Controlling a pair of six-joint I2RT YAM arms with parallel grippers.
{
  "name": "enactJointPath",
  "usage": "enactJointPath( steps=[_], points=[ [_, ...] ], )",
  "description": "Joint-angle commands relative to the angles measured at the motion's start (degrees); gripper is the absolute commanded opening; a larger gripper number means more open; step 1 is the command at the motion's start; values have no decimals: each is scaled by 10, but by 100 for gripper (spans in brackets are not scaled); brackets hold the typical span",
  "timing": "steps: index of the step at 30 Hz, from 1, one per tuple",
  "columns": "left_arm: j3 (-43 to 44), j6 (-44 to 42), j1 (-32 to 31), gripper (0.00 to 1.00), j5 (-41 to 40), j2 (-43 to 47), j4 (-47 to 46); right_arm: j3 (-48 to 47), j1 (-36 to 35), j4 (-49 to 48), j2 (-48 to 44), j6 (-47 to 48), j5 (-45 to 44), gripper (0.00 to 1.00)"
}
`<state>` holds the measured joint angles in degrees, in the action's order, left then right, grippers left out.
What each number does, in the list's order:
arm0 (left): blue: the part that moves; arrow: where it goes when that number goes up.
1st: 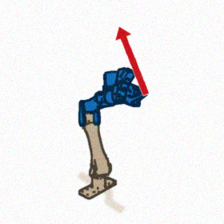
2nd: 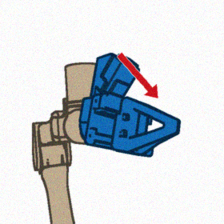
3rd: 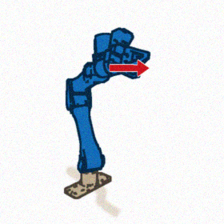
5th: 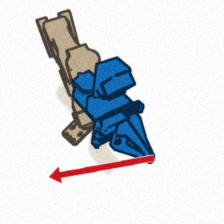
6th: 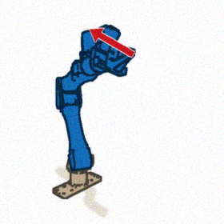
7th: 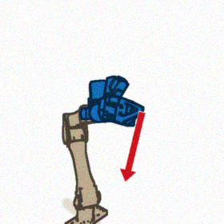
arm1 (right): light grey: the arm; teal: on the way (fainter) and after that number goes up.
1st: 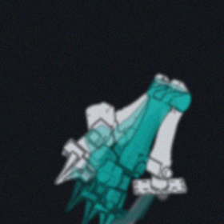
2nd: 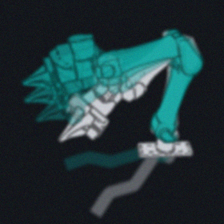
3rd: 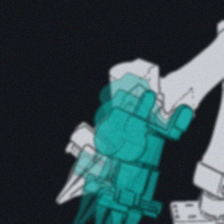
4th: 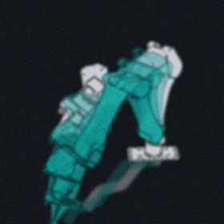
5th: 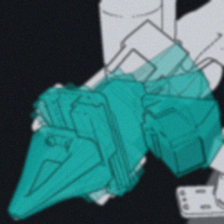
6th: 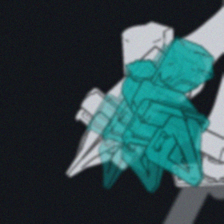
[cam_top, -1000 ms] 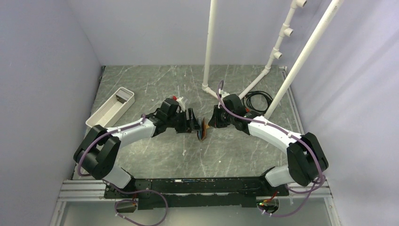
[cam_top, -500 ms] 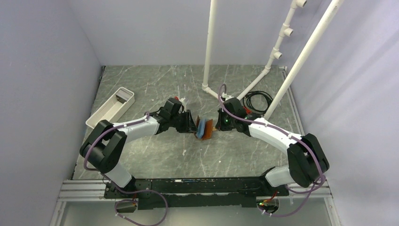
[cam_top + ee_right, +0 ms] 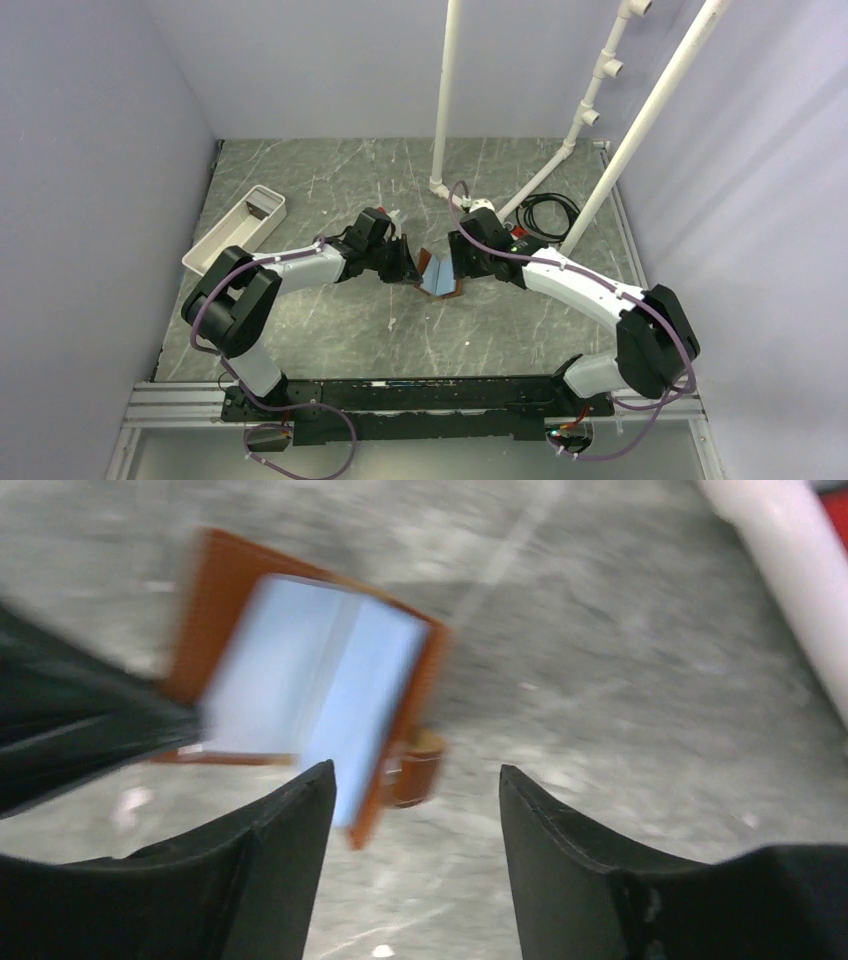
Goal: Put the credit cards into the card holder
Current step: Open the card holder at the center of the board.
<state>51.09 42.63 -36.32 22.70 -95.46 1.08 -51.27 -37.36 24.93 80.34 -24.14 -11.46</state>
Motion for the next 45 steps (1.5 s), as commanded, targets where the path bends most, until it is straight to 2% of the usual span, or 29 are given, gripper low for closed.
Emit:
enactJointPath(
  steps=[1,3,8,11,13,18,20,23,26,29,31,33,34,38,41,45],
  points=[
    [14,-4,-3,0,12,0,-23,-30,-19,-65,-27,5,108,64],
    [14,-4,-3,0,9,-2,-22,-22,-11,-97,-8,-16,167,59],
    [8,6,-4,0,14,-5,-31,7,4,-143,31,-21,187,46],
    [8,6,-3,0,5,-7,-21,40,44,-181,62,-32,241,33],
    [5,6,-2,0,-9,-8,-12,73,68,-205,69,-44,249,28],
    [-13,-5,20,0,-19,-46,18,159,114,-325,81,-65,341,27],
    [-19,-9,29,0,-18,-66,19,171,127,-344,99,-74,365,27],
    [-22,-12,37,0,-15,-82,27,157,133,-318,97,-60,351,30],
    [-29,-11,37,5,-18,-71,20,113,111,-259,64,-33,320,43],
    [-32,-9,37,7,-10,-64,7,57,81,-206,50,-25,306,48],
    [-29,-5,37,7,-2,-66,2,31,65,-204,50,-35,319,50],
    [-29,-2,37,7,0,-67,-4,23,63,-250,66,-63,368,51],
    [-31,0,37,7,-1,-67,-6,22,63,-280,80,-81,392,50],
    [-34,3,37,6,0,-65,-6,21,71,-387,166,-131,469,30],
    [-38,-1,38,6,-3,-58,-4,46,90,-481,242,-173,520,19],
    [-39,-11,38,10,-3,-44,4,65,103,-548,302,-191,555,16]
  ],
)
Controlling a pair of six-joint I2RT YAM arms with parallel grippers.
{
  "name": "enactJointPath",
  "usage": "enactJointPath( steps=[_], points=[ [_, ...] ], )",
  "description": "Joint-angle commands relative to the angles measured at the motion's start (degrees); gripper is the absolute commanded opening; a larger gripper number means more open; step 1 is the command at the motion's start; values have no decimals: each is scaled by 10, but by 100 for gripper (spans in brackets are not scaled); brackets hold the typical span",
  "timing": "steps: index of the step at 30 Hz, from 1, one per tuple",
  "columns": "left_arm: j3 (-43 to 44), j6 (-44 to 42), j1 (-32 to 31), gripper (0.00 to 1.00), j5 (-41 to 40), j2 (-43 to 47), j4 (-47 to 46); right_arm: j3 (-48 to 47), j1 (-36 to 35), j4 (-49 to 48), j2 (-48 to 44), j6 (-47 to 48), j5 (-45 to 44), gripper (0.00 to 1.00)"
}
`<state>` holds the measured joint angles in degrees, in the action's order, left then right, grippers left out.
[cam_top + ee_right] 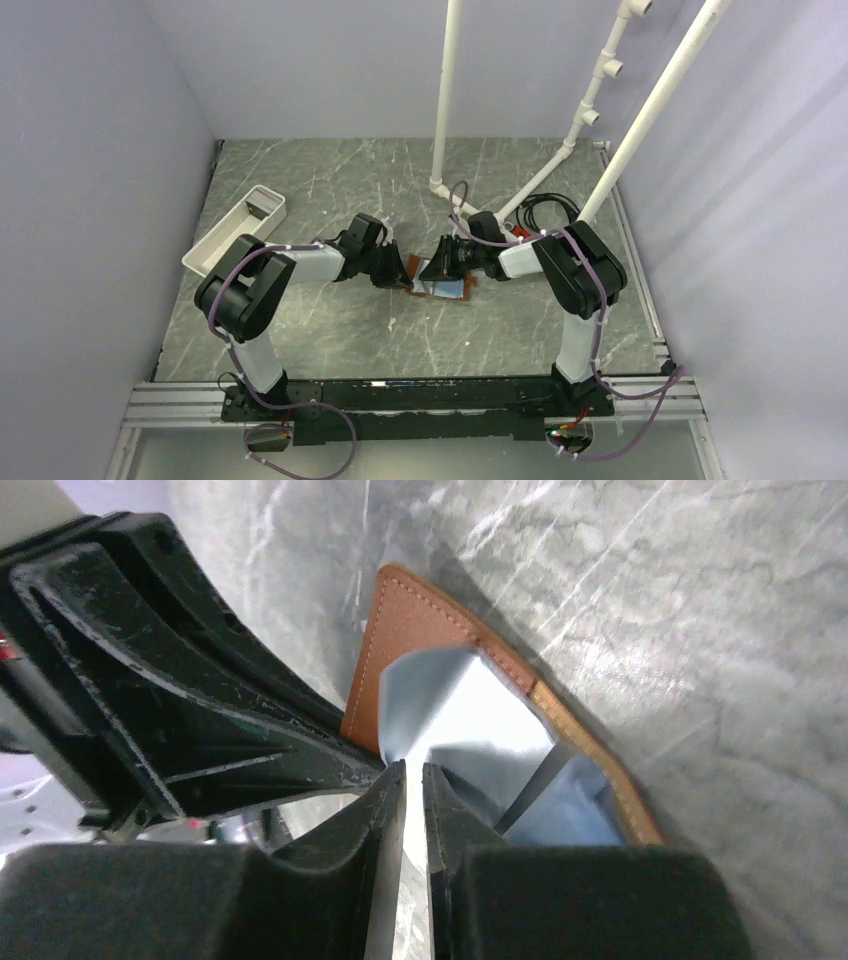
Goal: Put the credit cards into the card holder
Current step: Open the card holder at the center of the board.
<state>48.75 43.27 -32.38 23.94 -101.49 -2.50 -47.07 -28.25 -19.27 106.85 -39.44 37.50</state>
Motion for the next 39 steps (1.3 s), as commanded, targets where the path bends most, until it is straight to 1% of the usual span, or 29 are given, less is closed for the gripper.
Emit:
enactJointPath(
  steps=[1,3,7,9,10,12,13,14,15,17,18,19,22,25,28,35,39],
  points=[
    [-13,-21,-1,12,-14,21,46,23,13,-92,40,-29,58,15],
    [-4,-31,-1,18,-13,36,62,24,13,-66,30,-9,42,15],
    [20,-49,-1,38,6,81,92,14,13,-6,-9,23,24,19],
    [34,-52,-2,47,18,108,103,3,13,21,-23,33,18,23],
    [41,-51,-2,50,24,125,106,-1,12,28,-28,35,18,25],
    [55,-49,-7,52,33,145,100,-9,12,38,-36,33,20,28],
    [60,-45,-9,51,38,148,91,-11,12,42,-39,31,19,30],
    [63,-40,-12,47,48,145,75,-12,12,44,-43,29,19,30],
    [66,-28,-13,40,60,134,55,-14,12,46,-45,27,16,31],
    [71,-10,-14,22,71,100,31,-19,12,55,-47,26,11,31],
    [73,-6,-14,16,71,82,22,-22,12,61,-48,27,8,31],
    [72,-2,-15,12,67,65,6,-23,12,66,-50,27,4,31],
    [55,5,-15,4,56,21,-26,-19,12,83,-66,30,-10,28],
    [37,10,-15,2,56,-16,-48,-15,12,101,-80,38,-19,27],
    [15,13,-15,1,38,-15,-60,-2,14,126,-104,56,-33,26],
    [-6,-12,-14,6,-6,5,-23,76,48,134,-144,88,-30,27],
    [-16,-20,-8,8,-26,-4,-4,118,88,115,-134,81,-29,25]
  ],
)
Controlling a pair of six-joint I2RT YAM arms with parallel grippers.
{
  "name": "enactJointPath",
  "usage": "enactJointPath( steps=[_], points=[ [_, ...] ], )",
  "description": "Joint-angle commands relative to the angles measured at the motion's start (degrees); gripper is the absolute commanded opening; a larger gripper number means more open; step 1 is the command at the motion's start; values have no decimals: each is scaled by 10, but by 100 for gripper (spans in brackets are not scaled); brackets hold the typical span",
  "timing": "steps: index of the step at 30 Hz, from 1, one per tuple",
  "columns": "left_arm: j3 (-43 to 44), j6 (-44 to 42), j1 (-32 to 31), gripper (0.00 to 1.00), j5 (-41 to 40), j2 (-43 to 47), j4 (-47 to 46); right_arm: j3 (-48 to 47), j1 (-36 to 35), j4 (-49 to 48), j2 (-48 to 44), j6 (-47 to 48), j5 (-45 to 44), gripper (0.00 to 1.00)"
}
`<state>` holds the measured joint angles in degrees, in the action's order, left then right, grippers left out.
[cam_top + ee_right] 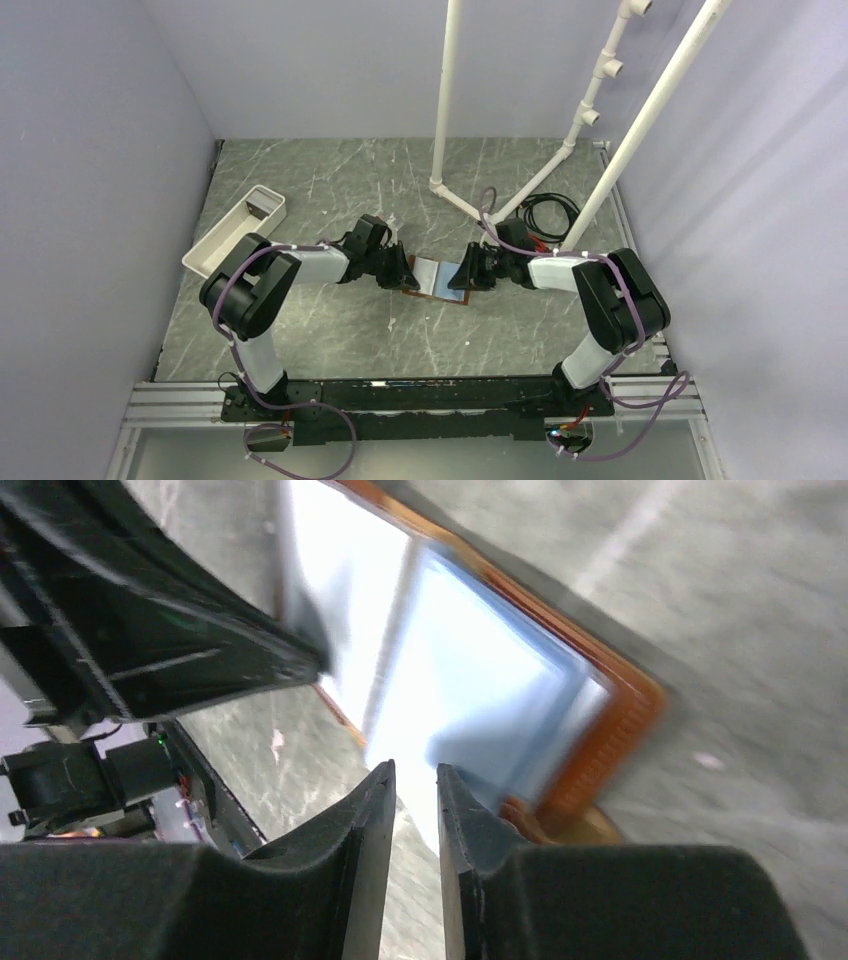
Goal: Put the credit cards into the card holder
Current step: Open the card holder at the center of the board.
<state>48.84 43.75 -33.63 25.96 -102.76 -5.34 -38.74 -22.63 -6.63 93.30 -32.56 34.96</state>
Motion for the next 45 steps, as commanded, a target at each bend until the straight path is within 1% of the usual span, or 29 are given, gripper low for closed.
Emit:
enactJointPath(
  steps=[1,2,4,8,11,13,15,18,20,21,22,23,25,28,31,37,41,43,45],
  points=[
    [-18,-26,6,9,-47,4,25,45,39,-19,3,8,-5,24],
    [-18,-26,7,8,-45,-1,26,53,45,-20,1,7,-11,24],
    [-15,-29,8,8,-43,-7,30,49,45,11,-13,20,-45,24],
    [-18,-27,8,7,-35,0,25,7,24,87,-67,47,-71,26],
    [-16,-28,8,7,-28,1,27,-41,-13,145,-102,57,-102,32],
    [-15,-25,7,7,-24,3,25,-71,-40,166,-118,57,-112,37],
    [-16,-21,6,7,-22,3,21,-93,-56,154,-109,48,-95,41],
    [-16,-18,5,7,-21,1,17,-115,-59,110,-67,24,-42,42],
    [-13,-17,5,6,-19,-2,17,-112,-57,54,-35,5,-2,43],
    [-13,-17,5,6,-19,-3,16,-108,-54,10,-13,-4,25,42],
    [-14,-15,5,6,-19,-3,15,-102,-48,-10,-2,-15,39,42],
    [-14,-14,6,6,-19,-4,14,-92,-42,-45,19,-25,65,39],
    [-17,-12,6,5,-20,-4,11,-60,-26,-102,40,-47,88,35],
    [-23,-12,6,5,-22,-2,10,-16,0,-128,63,-41,88,32],
    [-28,-14,6,5,-22,1,10,30,28,-170,83,-46,103,31],
    [-22,-21,7,5,-21,-2,18,50,43,-186,111,-39,106,31],
    [-10,-32,7,7,-22,4,35,37,44,-166,101,-34,102,31],
    [2,-43,7,10,-14,10,50,24,42,-140,88,-24,97,31],
    [20,-54,7,19,11,15,65,10,39,-103,73,-10,85,31]
  ],
)
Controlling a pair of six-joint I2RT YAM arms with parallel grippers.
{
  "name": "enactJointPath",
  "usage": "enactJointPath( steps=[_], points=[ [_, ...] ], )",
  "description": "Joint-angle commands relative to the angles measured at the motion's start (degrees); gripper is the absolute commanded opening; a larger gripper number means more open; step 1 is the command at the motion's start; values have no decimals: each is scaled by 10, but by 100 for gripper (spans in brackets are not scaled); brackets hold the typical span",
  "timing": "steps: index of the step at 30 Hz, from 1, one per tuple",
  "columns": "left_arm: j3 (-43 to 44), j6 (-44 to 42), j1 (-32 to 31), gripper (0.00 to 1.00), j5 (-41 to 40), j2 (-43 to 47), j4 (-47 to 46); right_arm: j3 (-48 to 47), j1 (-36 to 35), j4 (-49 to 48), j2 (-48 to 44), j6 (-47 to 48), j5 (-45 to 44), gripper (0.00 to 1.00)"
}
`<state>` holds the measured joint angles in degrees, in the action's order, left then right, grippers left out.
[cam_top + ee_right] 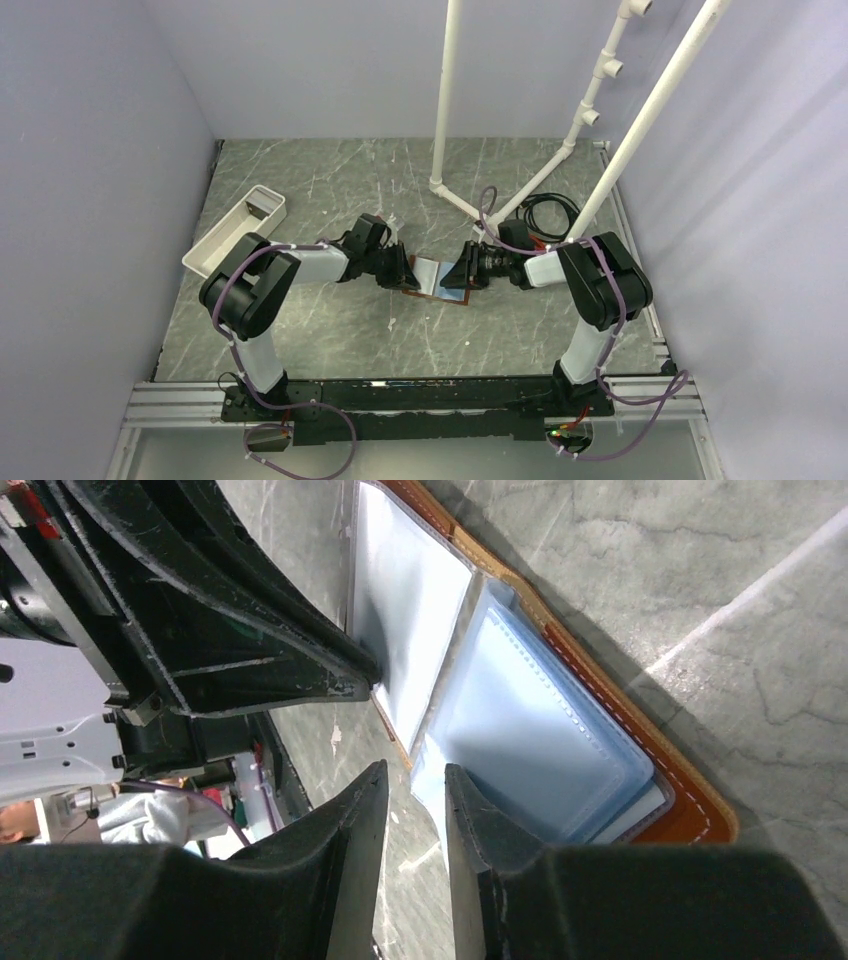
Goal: Put the credit cards into the card holder
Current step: Open the card holder at the center of the board.
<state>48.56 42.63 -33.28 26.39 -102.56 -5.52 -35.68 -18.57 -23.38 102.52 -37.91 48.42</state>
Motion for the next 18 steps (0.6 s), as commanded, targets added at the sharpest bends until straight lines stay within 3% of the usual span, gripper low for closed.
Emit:
enactJointPath(
  steps=[1,5,8,18],
  points=[
    [34,-49,2,23,23,14,74,-28,-5,80,-26,51,-55,31],
    [78,-48,-4,36,79,39,84,-45,-20,114,-39,66,-79,33],
    [116,-43,-21,38,84,62,92,-43,-23,102,-34,57,-77,33],
    [138,-1,-41,11,81,3,27,-36,-24,97,-33,52,-86,26]
  ],
)
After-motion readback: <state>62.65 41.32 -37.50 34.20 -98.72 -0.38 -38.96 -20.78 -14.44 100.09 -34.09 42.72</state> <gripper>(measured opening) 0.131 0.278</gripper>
